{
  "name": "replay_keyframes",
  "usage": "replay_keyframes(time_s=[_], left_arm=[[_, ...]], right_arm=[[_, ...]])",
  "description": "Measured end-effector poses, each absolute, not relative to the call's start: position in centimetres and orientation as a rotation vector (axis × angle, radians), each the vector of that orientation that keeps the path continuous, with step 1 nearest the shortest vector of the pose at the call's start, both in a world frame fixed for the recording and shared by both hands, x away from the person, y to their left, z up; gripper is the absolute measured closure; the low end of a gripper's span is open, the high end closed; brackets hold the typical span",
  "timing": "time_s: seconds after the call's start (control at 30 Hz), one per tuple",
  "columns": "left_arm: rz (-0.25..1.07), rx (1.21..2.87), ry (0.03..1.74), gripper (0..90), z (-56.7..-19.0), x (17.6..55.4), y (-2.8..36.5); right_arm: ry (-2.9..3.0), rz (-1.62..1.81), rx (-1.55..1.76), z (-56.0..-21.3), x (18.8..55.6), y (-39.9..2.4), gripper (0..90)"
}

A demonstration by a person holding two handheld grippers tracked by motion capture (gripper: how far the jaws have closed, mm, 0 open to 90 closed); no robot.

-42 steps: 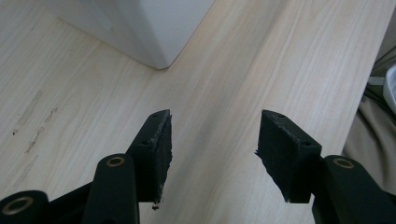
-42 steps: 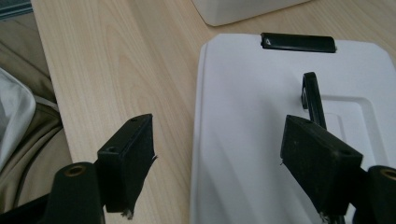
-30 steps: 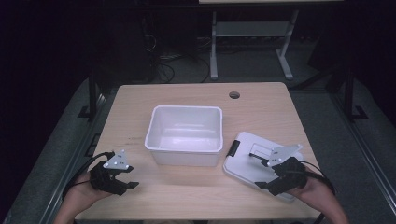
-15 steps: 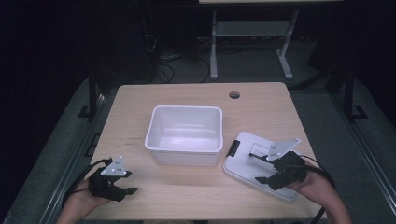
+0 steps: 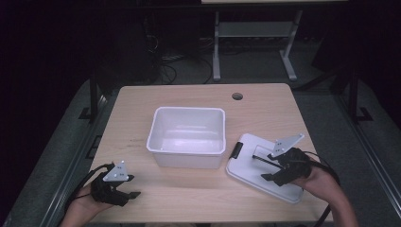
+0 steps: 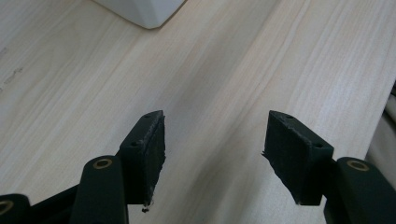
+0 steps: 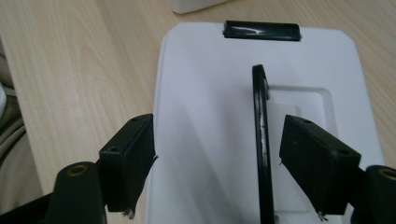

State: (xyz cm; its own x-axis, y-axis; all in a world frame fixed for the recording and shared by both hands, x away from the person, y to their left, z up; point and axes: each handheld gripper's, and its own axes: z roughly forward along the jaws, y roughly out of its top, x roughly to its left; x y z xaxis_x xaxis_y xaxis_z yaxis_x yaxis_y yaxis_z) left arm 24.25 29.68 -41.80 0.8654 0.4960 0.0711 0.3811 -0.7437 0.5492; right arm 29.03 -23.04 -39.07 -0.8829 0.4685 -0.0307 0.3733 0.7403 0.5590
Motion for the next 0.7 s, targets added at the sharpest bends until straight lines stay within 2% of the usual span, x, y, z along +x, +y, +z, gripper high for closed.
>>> replay_keyframes(time_s=[0.33, 0.7], left_arm=[[0.294, 2.495, 0.644, 38.1, -42.0, 24.1, 29.8], [0.304, 2.485, 0.662, 37.0, -42.1, 24.0, 30.0]], right_arm=[[2.771, 0.81, 0.719, -39.6, 30.1, -23.6, 32.7], [2.788, 0.774, 0.725, -40.3, 31.0, -23.5, 46.3]])
